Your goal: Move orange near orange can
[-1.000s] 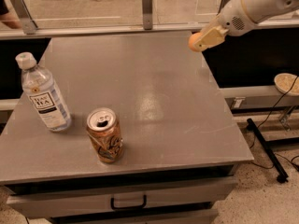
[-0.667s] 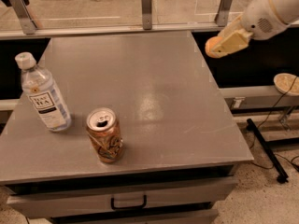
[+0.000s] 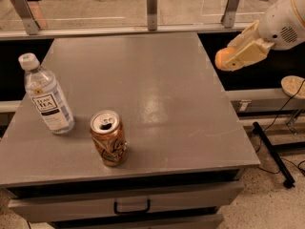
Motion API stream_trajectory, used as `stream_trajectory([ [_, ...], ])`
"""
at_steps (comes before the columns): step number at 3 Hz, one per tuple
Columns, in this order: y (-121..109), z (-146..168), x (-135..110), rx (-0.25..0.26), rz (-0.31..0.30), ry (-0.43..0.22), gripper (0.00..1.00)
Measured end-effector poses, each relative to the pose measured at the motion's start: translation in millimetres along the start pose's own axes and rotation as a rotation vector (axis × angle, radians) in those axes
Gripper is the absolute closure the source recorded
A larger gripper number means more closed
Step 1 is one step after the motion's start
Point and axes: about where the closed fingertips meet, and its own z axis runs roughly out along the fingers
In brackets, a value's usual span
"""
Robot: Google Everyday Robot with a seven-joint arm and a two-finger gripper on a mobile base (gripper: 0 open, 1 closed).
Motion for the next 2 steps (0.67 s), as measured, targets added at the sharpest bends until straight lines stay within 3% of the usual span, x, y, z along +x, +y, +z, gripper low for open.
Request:
stream_trajectory([
  [1,4.0,8.8,3.6,-0.043,-0.012,0.005,1.0],
  [2,47.4,21.7,5.9,-0.171,-0.07,-0.065,1.0],
])
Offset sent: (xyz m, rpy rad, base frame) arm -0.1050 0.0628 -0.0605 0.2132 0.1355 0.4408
